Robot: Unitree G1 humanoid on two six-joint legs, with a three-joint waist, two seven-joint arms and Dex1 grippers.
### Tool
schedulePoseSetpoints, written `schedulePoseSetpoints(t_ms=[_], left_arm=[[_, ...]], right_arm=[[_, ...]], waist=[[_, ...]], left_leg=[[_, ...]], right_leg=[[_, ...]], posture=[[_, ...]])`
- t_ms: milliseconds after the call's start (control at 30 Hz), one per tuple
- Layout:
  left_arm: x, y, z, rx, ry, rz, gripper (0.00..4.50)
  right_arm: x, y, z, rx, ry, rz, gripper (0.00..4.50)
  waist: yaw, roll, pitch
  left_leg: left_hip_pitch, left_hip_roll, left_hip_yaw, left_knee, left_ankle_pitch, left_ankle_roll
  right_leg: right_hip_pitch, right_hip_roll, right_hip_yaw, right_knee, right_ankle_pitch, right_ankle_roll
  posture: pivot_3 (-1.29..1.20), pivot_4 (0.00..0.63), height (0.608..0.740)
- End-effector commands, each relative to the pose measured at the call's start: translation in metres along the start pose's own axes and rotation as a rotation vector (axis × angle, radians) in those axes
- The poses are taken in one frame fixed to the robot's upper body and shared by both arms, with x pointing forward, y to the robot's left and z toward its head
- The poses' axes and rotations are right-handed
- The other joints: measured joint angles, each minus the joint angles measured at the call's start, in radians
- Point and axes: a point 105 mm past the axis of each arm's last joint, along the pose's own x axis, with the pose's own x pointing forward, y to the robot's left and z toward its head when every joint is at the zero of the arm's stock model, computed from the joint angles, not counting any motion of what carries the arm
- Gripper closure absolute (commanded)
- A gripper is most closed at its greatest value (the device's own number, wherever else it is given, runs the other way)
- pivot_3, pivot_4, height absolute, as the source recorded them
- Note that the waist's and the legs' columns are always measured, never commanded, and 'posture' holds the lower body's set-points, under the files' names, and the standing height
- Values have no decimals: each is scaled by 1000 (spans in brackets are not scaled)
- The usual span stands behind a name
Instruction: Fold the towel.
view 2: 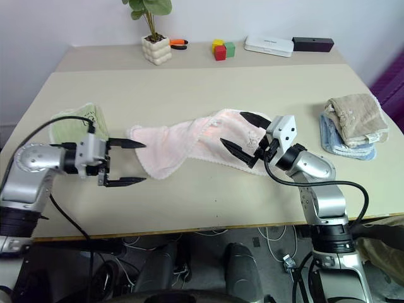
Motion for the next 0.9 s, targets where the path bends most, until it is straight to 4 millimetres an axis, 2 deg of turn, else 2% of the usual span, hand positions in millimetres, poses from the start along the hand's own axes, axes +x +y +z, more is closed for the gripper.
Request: schedulePoseSetpoints(t_ms=[33,133,333,467,600,667,700,800,900], left_arm=[[18,5,4,81,-12,-6,0],[34,4,4,93,-23,-25,0],[49,0,-10,93,39,-74,0],[50,-10,-21,-11,82,-149,1208],[48,-10,-28,-91,115,-139,3358],[46,-7,-31,-120,125,-110,4276],[45,-5,-32,-129,128,-98,4434],[41,3,-36,-148,135,-29,4434],[34,16,-26,-191,64,43,4434]], right_arm=[[-1,5,12,-27,-37,-15,11],[-3,7,12,-23,-40,-42,11],[-8,9,14,-32,-43,-91,11],[-13,7,14,-41,-35,-115,0],[-16,6,14,-45,-30,-132,0],[-16,5,15,-49,-30,-136,0],[-16,4,15,-50,-30,-139,0],[-15,2,15,-51,-32,-141,0],[-12,0,13,-54,-30,-139,0]], waist=[[1,0,0],[3,-1,0],[-4,0,0],[-1,0,0],[-1,0,-1],[-2,0,-1],[-2,0,-1],[-2,0,-1],[-4,0,-1]], left_leg=[[0,0,0,0,0,0],[-1,0,0,0,0,1],[0,0,0,0,0,2],[0,0,0,0,-2,5],[1,0,-1,0,-3,6],[1,0,-2,0,-3,6],[1,0,-2,0,-3,6],[1,0,-2,0,-3,6],[1,0,-2,0,-3,6]], right_leg=[[0,0,0,0,0,-1],[0,0,0,0,-1,-1],[-1,0,0,1,1,1],[0,0,0,1,1,1],[1,0,0,1,0,-1],[1,0,0,1,-1,-2],[1,0,0,1,-1,-2],[1,0,0,1,-1,-2],[1,0,0,1,-1,-2]], posture=[[0,150,740],[0,150,740],[0,150,740],[0,150,740],[0,150,740],[0,150,740],[0,150,740],[0,150,740],[0,150,740]])
